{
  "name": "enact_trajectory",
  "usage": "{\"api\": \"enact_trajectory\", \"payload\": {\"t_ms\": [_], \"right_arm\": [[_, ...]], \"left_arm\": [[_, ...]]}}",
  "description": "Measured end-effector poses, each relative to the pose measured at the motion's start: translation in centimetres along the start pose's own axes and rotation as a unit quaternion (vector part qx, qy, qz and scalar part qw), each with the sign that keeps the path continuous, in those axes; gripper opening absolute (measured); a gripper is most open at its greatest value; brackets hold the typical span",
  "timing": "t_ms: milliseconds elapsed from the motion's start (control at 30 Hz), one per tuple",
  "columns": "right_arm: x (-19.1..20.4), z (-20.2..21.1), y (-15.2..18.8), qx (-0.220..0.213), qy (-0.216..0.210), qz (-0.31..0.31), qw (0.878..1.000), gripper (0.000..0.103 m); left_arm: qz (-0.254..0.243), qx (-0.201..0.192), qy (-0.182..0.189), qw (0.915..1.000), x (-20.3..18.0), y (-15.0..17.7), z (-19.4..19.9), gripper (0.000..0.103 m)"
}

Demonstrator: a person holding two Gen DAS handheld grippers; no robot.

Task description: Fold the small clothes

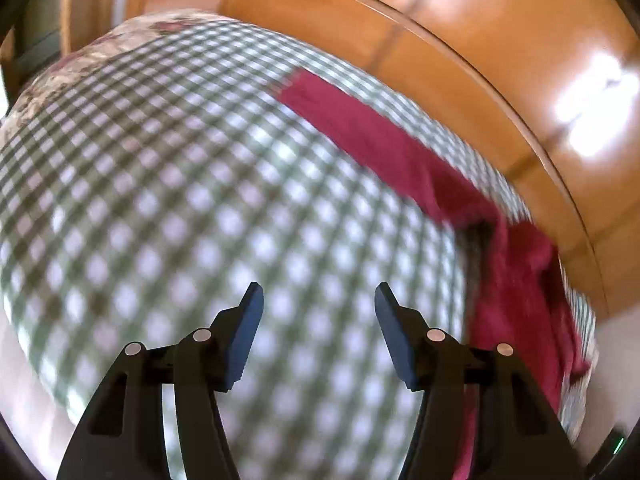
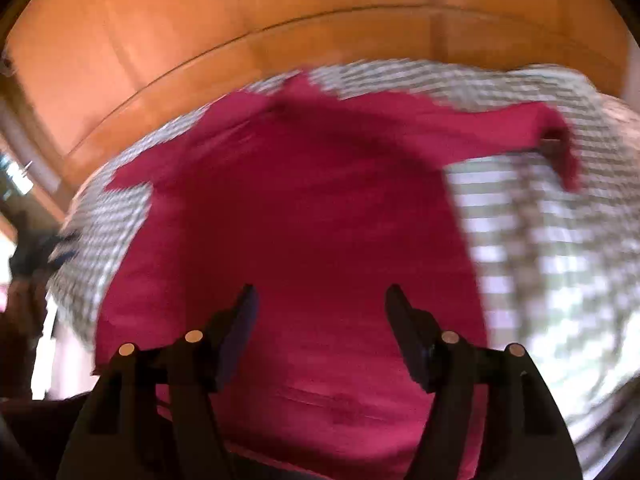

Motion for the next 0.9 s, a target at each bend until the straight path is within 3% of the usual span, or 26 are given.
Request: {"api": "enact_trajectory", "payload": {"t_ms": [167, 267, 467, 533, 567, 600, 633, 733, 900], "right_arm": [[5.0, -4.0, 2.0, 0.044, -0.047, 0.03, 0.997, 0.066], [5.8, -5.7, 2.5, 0.058, -0.045, 0.044, 0.996, 0.071], [5.8, -7.0, 2.2, 0.065, -0.039, 0.039, 0.996, 0.073], [5.9, -7.3, 2.1, 0.064, -0.037, 0.035, 0.997, 0.073], [6.1, -7.4, 2.0, 0.064, -0.036, 0.034, 0.997, 0.075], [6.2, -7.5, 2.0, 0.063, -0.034, 0.036, 0.997, 0.076], [6.3, -7.6, 1.9, 0.063, -0.033, 0.037, 0.997, 0.076], [6.4, -7.8, 1.8, 0.063, -0.031, 0.038, 0.997, 0.078], [6.2, -7.8, 1.8, 0.057, -0.035, 0.034, 0.997, 0.078]], "left_arm": [[0.009, -0.034, -0.061, 0.9975, 1.1, -5.8, -4.1, 0.063], [-0.011, -0.038, -0.085, 0.9956, 1.2, -8.8, -6.5, 0.063], [-0.027, -0.02, -0.104, 0.994, 0.4, -11.3, -12.6, 0.063], [-0.019, -0.014, -0.106, 0.9941, 0.4, -11.5, -14.2, 0.056], [-0.021, -0.007, -0.108, 0.9938, 0.3, -11.4, -14.9, 0.044], [-0.028, -0.005, -0.106, 0.994, 0.1, -11.4, -15.3, 0.018], [-0.037, -0.009, -0.107, 0.9935, -0.1, -11.4, -15.3, 0.01], [-0.042, -0.052, -0.106, 0.9921, -0.1, -11.9, -13.5, 0.007], [0.019, -0.113, -0.172, 0.9784, 5.6, -13.5, -8.5, 0.006]]}}
Point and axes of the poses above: each gripper's, at about its wrist camera, not at the fingertips, and z roughly against the way its jaws point, x to its left, y to its underside, the point moved 2 cm from there along -z, roughly the way its jaws point, and after that the axes turned 12 degrees about -x, right-handed, at the moved point
